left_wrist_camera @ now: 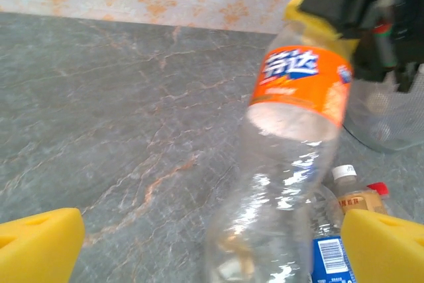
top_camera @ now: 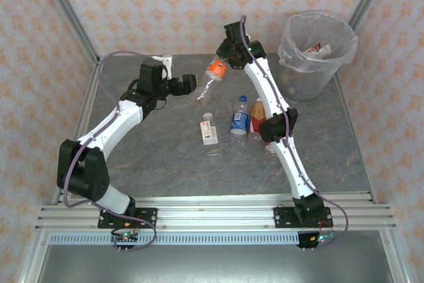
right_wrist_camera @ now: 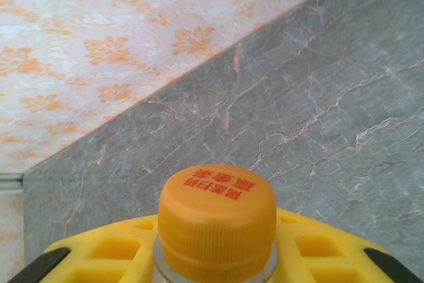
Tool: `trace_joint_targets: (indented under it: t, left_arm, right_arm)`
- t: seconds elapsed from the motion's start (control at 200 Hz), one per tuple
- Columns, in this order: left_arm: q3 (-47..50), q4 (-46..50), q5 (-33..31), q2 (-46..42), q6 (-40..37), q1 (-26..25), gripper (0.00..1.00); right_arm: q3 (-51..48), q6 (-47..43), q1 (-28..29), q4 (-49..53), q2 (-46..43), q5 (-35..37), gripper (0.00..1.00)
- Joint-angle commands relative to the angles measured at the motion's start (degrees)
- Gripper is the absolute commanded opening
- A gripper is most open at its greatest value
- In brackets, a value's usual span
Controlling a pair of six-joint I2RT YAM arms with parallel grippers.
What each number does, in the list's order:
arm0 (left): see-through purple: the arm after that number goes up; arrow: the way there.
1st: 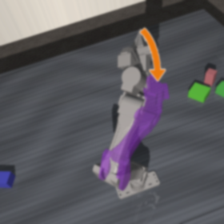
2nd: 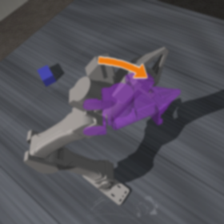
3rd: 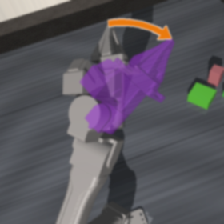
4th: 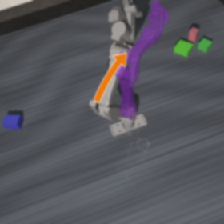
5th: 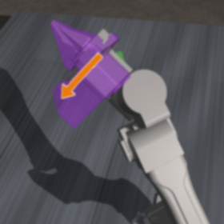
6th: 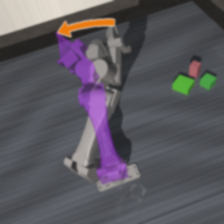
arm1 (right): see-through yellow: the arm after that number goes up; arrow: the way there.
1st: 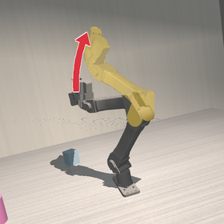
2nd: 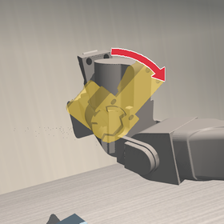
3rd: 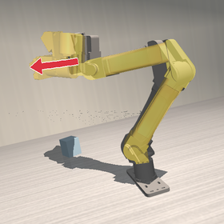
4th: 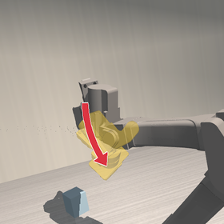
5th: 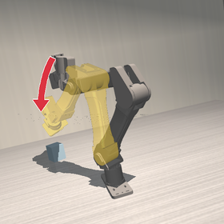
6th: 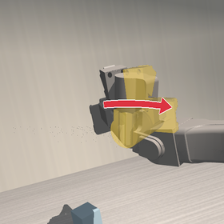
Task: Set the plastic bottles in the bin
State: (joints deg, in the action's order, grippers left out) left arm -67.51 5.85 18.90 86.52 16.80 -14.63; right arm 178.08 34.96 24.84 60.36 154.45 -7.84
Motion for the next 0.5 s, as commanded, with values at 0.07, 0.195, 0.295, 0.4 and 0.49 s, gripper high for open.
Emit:
trace_joint_targets:
  t: [0.07,0.195,0.295,0.4,0.49]
  left_arm:
    - [4.62,-5.34,-5.29,-5.8,4.83,-0.05,1.0]
    - [5.48,-4.94,-4.01,-5.84,5.76,-0.15,1.0]
    - [6.21,-5.62,-3.18,-5.44,6.73,-0.14,1.0]
    - [6.33,-6.49,-2.12,-4.83,7.58,-0.31,1.0]
    - [6.16,-6.9,-1.7,-4.14,7.69,-0.66,1.0]
  right_arm:
    - [3.68,-8.28,0.55,5.43,-6.4,2.47,0.0]
    - [3.65,-10.67,0.56,6.64,-8.9,3.13,0.0]
    - [3.67,-12.77,0.83,7.35,-10.99,4.77,0.0]
    - [3.62,-14.78,1.22,7.97,-12.95,7.1,0.0]
    - [3.66,-15.94,1.36,8.82,-13.95,8.11,0.0]
